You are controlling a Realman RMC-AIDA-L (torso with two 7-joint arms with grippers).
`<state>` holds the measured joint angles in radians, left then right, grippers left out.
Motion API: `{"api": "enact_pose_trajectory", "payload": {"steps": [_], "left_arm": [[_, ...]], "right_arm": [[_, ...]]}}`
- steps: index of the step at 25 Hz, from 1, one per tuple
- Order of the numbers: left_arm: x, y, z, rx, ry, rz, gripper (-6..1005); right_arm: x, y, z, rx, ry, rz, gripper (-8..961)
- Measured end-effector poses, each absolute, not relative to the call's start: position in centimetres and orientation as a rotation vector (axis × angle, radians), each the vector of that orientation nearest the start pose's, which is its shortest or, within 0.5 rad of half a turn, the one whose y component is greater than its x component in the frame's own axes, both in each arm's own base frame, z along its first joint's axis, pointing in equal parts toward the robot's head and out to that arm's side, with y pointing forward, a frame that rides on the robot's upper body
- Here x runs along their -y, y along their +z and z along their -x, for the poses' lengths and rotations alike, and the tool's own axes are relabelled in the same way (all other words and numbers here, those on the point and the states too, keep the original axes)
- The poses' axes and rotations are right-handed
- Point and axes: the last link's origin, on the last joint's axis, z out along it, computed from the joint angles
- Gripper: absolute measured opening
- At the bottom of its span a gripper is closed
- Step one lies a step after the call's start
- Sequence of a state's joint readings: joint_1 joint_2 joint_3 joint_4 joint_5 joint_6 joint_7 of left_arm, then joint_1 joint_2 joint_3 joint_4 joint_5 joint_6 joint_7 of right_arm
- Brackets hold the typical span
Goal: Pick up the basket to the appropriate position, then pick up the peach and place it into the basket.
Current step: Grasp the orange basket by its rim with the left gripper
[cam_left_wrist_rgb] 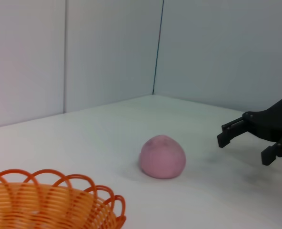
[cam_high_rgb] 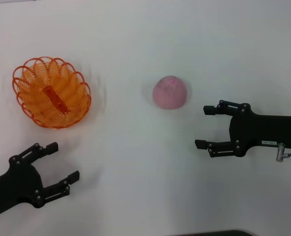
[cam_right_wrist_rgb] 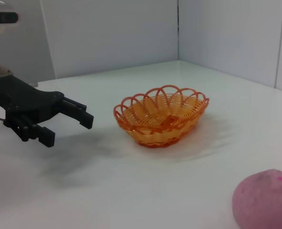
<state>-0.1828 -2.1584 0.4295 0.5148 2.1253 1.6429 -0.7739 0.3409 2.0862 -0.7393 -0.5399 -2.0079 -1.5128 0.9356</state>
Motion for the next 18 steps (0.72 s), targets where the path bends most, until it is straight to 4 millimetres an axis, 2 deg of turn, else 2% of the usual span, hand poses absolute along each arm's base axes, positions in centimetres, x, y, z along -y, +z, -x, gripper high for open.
{"api": "enact_pose_trajectory", "payload": {"steps": [4,18], "left_arm": [[-19.35,-3.58,34.90,0.510,-0.676,2.543,860],[-19.79,-3.23,34.93,0.506,-0.678,2.516,866]], "right_arm": [[-26.09,-3.12,-32.39,-0.385,0.543,2.738,925],[-26.38,-3.10,-32.23,-0.380,0.543,2.736,926]]}}
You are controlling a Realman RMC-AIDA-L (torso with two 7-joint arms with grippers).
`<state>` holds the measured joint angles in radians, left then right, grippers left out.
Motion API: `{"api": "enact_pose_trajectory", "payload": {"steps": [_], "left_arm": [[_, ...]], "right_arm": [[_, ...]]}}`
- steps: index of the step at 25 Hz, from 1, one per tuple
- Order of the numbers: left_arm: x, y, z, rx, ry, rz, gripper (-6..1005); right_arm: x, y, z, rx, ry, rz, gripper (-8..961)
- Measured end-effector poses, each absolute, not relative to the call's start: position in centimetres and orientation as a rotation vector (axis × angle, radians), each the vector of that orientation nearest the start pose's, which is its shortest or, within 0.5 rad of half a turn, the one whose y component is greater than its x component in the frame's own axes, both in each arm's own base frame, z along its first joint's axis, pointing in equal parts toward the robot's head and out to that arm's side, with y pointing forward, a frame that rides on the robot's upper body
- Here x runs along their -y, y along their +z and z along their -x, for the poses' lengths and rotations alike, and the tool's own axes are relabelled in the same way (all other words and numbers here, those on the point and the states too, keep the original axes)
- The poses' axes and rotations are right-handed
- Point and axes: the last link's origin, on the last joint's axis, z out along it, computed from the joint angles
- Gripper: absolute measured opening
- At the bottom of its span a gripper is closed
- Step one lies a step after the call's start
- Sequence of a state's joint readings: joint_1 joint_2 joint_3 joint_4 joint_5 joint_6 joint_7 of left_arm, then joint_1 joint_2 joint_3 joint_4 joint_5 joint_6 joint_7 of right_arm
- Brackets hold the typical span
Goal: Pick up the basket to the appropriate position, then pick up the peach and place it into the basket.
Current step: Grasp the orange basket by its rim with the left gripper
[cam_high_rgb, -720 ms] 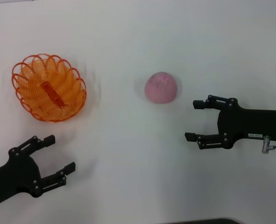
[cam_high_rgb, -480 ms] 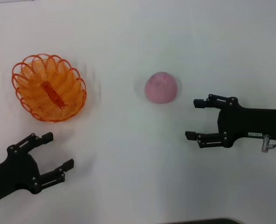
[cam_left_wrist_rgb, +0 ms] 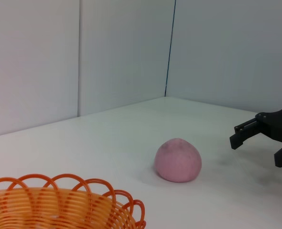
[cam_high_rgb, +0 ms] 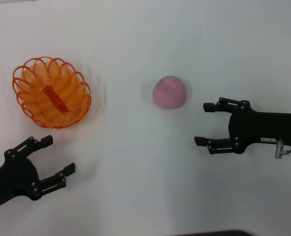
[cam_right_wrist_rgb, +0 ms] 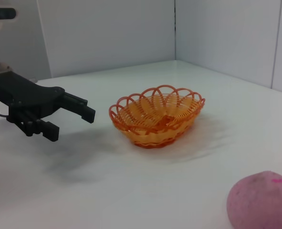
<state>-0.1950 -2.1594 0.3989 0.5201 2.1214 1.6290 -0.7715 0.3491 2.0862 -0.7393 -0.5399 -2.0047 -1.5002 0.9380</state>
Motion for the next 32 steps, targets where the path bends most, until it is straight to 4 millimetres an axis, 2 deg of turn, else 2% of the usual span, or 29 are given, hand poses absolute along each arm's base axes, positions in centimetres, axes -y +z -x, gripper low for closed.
{"api": "enact_pose_trajectory", "payload": {"steps": [6,11,20,24,27,32], "left_arm": [[-19.8,-2.9,34.9,0.553,-0.695,2.514,867],[-20.7,-1.3,35.1,0.771,-0.713,2.503,866],[-23.2,2.4,35.5,1.374,-0.728,2.340,864],[-24.8,3.6,36.0,1.714,-0.667,2.180,862],[-25.4,4.4,35.6,1.778,-0.684,2.155,860],[-26.3,5.0,35.2,1.765,-0.677,2.154,859]], "right_arm": [[-26.5,-3.1,-32.2,-0.379,0.544,2.736,926],[-26.5,-3.1,-32.2,-0.381,0.543,2.735,926],[-26.7,-2.9,-32.1,-0.386,0.548,2.721,926],[-26.8,-2.9,-32.1,-0.385,0.552,2.719,926],[-26.9,-2.9,-32.0,-0.383,0.553,2.719,926],[-26.9,-2.9,-32.0,-0.381,0.554,2.720,926]]}}
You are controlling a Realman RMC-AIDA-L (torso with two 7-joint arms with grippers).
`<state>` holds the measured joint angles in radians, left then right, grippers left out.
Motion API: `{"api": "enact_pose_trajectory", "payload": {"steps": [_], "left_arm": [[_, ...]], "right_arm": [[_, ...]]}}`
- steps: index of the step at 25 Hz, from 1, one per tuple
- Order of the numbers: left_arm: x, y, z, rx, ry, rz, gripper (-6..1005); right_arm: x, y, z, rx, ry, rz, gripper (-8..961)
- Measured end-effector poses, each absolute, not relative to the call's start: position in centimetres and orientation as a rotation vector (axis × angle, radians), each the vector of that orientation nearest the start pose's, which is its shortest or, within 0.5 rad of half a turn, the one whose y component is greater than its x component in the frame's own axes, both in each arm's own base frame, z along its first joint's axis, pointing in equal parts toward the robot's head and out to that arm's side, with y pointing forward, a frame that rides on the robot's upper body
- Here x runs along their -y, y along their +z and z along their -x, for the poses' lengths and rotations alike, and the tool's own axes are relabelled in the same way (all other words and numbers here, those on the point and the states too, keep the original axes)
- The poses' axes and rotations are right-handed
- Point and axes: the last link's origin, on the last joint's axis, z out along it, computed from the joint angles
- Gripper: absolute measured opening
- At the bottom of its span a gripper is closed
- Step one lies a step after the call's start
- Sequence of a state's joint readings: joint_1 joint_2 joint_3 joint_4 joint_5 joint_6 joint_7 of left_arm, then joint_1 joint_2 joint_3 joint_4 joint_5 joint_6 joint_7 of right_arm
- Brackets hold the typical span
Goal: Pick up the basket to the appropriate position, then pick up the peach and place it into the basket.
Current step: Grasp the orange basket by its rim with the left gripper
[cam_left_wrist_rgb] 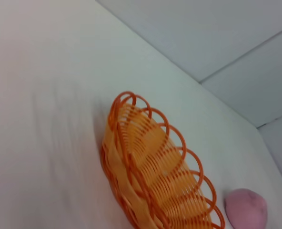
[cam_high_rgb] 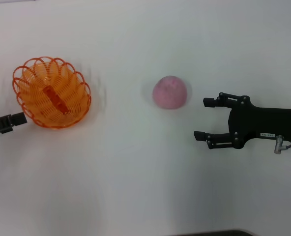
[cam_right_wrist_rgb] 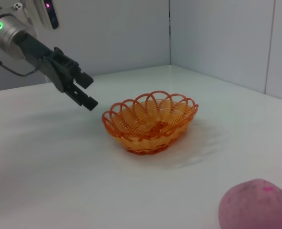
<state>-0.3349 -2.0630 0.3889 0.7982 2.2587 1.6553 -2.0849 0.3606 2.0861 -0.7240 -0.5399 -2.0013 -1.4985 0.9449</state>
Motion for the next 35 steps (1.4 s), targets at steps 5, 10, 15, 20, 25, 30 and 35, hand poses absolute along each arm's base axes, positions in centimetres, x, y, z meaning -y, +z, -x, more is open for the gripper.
{"api": "enact_pose_trajectory", "payload": {"steps": [5,10,15,20,25,30,35], "left_arm": [[-27.7,5.8,34.7,1.657,-0.610,2.192,859],[-29.8,6.4,33.8,1.522,-0.506,2.239,859],[-32.1,6.7,32.2,1.397,-0.385,2.306,860],[-34.6,7.0,30.4,1.255,-0.283,2.349,860],[-36.8,6.2,28.9,1.073,-0.095,2.414,860],[-38.6,5.5,27.2,0.913,0.063,2.471,859],[-39.7,4.5,25.6,0.776,0.226,2.531,859]], "right_arm": [[-26.9,-2.9,-32.0,-0.379,0.554,2.722,926],[-27.1,-2.9,-31.8,-0.369,0.553,2.728,926],[-27.2,-2.9,-31.8,-0.366,0.553,2.724,926],[-27.2,-2.8,-31.7,-0.361,0.552,2.725,926],[-27.3,-2.8,-31.7,-0.359,0.551,2.726,926],[-27.3,-2.9,-31.7,-0.356,0.550,2.729,926],[-27.3,-2.8,-31.6,-0.354,0.552,2.730,926]]}}
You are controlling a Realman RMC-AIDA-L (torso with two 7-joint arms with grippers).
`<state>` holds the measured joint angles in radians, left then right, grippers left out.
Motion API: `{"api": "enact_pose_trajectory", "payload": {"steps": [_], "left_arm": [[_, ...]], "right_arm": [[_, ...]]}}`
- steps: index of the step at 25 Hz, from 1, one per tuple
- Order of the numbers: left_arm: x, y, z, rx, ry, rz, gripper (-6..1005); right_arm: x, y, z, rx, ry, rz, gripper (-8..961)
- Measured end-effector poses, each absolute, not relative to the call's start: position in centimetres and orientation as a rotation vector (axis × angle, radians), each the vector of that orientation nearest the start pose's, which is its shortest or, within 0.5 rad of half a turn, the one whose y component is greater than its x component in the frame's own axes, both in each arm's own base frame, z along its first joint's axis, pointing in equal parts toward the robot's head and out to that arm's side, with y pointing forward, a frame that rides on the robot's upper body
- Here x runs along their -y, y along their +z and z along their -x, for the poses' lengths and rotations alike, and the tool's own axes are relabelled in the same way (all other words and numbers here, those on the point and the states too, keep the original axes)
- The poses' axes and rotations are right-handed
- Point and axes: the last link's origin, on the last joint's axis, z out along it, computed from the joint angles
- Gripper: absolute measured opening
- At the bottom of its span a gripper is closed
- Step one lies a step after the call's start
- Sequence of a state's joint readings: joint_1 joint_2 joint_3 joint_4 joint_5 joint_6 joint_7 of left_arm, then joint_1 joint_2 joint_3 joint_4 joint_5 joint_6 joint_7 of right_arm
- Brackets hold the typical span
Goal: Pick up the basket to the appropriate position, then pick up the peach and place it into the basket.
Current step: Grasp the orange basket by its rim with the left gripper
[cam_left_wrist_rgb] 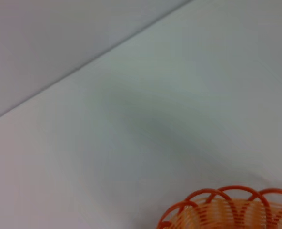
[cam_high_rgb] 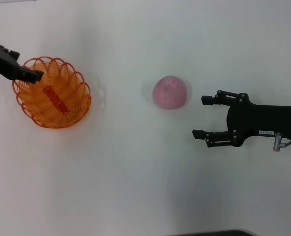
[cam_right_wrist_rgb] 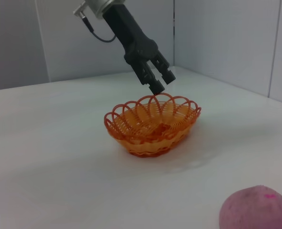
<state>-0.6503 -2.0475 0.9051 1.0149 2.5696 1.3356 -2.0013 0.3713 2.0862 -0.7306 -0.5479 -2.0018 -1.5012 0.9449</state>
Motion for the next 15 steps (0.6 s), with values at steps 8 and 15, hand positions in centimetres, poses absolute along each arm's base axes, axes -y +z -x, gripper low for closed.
{"api": "enact_pose_trajectory", "payload": {"steps": [8,15], "left_arm": [[-41.4,3.4,23.7,0.626,0.468,2.562,858],[-42.4,2.5,22.6,0.563,0.592,2.575,858]], "right_arm": [[-27.5,-2.9,-31.4,-0.345,0.551,2.733,926],[-27.6,-2.9,-31.4,-0.341,0.551,2.736,926]]}}
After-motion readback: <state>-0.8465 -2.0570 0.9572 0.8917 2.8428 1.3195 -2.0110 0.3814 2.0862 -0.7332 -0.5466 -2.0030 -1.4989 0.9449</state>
